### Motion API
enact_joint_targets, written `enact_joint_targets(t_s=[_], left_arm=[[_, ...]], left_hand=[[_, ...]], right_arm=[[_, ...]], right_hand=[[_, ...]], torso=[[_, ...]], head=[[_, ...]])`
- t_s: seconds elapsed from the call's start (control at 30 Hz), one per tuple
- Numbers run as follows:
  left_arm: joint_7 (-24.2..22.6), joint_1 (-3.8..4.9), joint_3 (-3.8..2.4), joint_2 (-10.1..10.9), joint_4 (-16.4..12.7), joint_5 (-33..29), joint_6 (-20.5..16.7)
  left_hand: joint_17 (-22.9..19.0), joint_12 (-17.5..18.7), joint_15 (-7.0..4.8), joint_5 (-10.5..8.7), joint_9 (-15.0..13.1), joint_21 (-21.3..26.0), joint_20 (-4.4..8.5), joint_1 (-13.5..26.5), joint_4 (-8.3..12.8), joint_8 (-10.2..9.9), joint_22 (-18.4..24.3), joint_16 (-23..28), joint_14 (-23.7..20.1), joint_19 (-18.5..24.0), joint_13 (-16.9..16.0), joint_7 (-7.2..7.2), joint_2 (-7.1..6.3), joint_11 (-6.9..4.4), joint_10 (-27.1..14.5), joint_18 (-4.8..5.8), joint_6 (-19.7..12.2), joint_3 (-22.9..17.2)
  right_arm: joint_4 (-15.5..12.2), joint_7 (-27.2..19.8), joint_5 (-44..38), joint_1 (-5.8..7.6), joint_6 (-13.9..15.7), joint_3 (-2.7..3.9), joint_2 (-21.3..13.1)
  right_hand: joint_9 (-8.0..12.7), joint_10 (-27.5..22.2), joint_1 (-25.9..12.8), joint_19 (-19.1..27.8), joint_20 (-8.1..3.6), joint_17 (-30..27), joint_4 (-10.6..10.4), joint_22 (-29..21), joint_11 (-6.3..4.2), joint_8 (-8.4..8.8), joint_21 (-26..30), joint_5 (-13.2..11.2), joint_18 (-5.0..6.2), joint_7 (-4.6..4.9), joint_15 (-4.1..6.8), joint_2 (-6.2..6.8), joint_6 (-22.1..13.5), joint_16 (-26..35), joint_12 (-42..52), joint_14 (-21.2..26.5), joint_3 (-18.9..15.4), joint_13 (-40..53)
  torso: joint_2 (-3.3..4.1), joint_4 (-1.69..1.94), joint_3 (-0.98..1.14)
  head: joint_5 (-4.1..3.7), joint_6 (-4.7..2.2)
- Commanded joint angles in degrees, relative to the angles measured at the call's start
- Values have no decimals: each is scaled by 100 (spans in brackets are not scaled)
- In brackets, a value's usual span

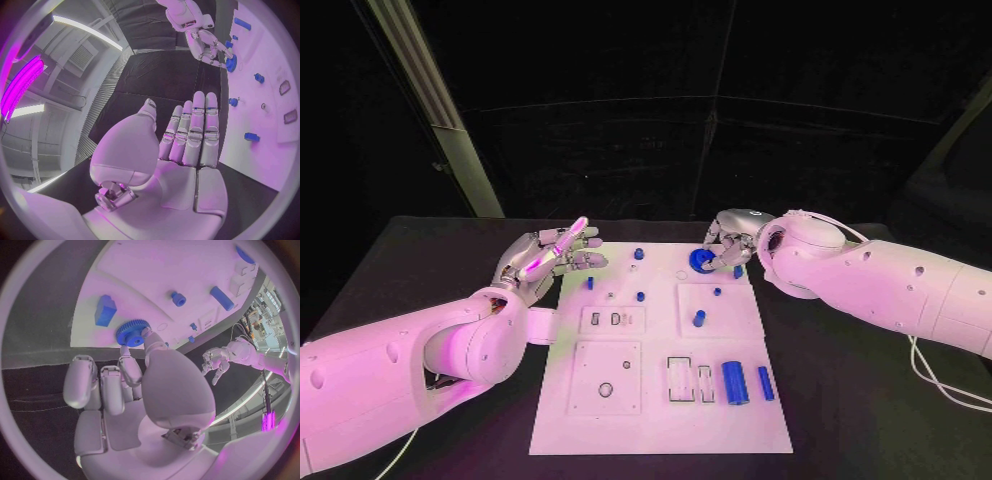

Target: Assemble the parts on the task board

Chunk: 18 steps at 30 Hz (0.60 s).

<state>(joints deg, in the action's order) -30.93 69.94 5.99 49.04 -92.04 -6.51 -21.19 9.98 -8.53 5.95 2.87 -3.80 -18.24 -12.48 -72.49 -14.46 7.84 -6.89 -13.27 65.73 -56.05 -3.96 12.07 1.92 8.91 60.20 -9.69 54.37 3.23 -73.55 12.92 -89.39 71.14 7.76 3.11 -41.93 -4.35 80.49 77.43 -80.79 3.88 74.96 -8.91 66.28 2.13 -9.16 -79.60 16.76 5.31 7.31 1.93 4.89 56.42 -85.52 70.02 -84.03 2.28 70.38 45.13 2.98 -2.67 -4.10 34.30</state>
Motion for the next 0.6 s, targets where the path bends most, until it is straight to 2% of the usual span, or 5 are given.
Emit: enact_joint_targets(t_s=[0.03, 0.3, 0.6], left_arm=[[-9, 8, -2, -6, -3, 13, 96], [0, 8, -2, -15, 8, 13, 115], [6, 8, -1, -13, 12, 13, 123]], left_hand=[[6, 31, 9, 4, 6, 13, 13, -20, 10, -34, 6, 19, 49, -32, 8, 25, 48, 23, -24, -81, 26, 32], [6, 31, 9, 4, 6, 13, 13, -20, 10, -34, 6, 19, 49, -32, 8, 25, 48, 23, -24, -81, 26, 32], [13, 39, 8, 4, 5, 20, 12, -26, 15, -41, 13, 29, 49, -35, 8, 21, 56, 19, -21, -82, 31, 42]], right_arm=[[-2, 46, -162, 0, 111, -4, 19], [-108, 95, -359, -1, 616, -4, 16], [-560, 58, -586, -3, 1006, -4, -31]], right_hand=[[-29, 92, 10, -54, -5, 352, 11, 44, -18, -62, -52, 10, -96, -30, 31, -103, 129, -26, 155, -383, 73, 160], [-61, 260, 140, -123, -62, 460, 98, 219, -95, -132, -136, -48, -126, -116, 97, -262, 378, -65, 499, -403, 325, 521], [-51, 307, 183, -166, -85, 500, 158, 324, -108, -100, -186, -16, -146, -126, 112, -309, 416, -79, 595, -410, 538, 636]], torso=[[2, 0, -1], [2, 3, -2], [-3, 3, -3]], head=[[-14, 19], [-17, 37], [-13, 29]])
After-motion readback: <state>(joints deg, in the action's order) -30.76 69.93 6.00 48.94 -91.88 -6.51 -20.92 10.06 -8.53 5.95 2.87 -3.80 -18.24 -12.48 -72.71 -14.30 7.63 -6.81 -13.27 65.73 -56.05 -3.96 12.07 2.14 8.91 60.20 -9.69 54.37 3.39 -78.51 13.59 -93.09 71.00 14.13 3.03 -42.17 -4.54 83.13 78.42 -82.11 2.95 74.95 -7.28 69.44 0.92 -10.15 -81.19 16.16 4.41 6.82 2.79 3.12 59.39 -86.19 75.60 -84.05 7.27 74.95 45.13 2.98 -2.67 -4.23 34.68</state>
